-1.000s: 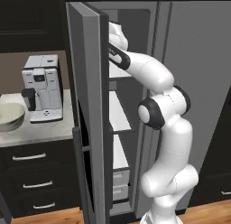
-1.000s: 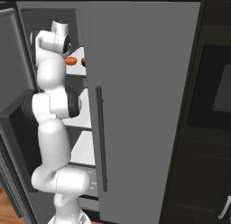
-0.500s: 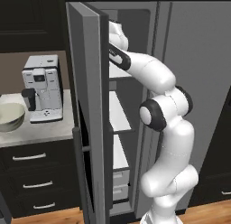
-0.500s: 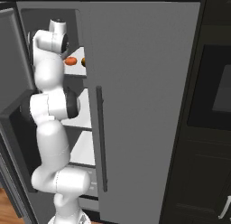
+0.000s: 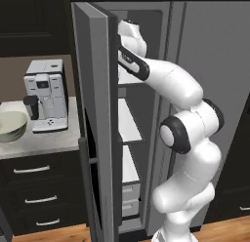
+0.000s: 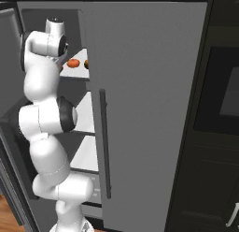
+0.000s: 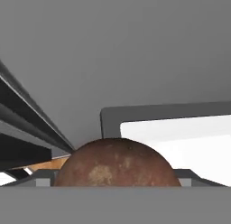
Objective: Take the potato, mango, and squash from the freezer and place them in the bowl on the counter.
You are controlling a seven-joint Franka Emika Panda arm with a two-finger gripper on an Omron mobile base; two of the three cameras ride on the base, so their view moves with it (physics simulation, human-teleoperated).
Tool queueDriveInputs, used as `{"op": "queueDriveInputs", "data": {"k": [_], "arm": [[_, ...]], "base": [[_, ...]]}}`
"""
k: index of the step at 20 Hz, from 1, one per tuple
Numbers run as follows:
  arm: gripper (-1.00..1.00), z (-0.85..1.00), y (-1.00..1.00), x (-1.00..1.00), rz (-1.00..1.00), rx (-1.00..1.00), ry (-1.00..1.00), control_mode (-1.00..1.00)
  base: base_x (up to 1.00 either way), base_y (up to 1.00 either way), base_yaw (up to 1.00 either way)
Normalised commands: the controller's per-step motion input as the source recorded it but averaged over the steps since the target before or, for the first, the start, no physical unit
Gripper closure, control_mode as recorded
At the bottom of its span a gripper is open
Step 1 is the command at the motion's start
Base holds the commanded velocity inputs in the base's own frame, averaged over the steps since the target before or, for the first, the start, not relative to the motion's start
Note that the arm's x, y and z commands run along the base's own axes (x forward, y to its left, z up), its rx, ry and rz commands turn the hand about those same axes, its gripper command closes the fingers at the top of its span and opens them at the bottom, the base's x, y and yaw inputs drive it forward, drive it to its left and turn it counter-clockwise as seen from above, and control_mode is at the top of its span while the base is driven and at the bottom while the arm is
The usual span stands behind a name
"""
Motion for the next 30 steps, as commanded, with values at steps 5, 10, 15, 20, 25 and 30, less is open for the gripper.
{"op": "queueDriveInputs", "data": {"k": [5, 10, 15, 20, 25, 30], "arm": [[1.00, 0.05, -0.51, -0.84, 0.00, 0.01, -0.05, -1.00], [1.00, 0.01, -0.43, -1.00, 0.00, 0.01, -0.10, -1.00], [1.00, 0.00, -0.04, -1.00, 0.00, 0.00, -0.09, -1.00], [1.00, 0.00, -0.26, -1.00, 0.00, -0.01, 0.00, -1.00], [1.00, 0.00, -0.40, -0.90, -0.04, -0.08, 0.01, -1.00], [1.00, 0.00, -0.46, -0.79, -0.09, -0.10, 0.00, -1.00]], "base": [[0.00, 0.00, 0.00], [0.00, 0.00, 0.00], [0.00, 0.00, 0.00], [0.00, 0.00, 0.00], [0.00, 0.00, 0.00], [0.00, 0.00, 0.00]]}}
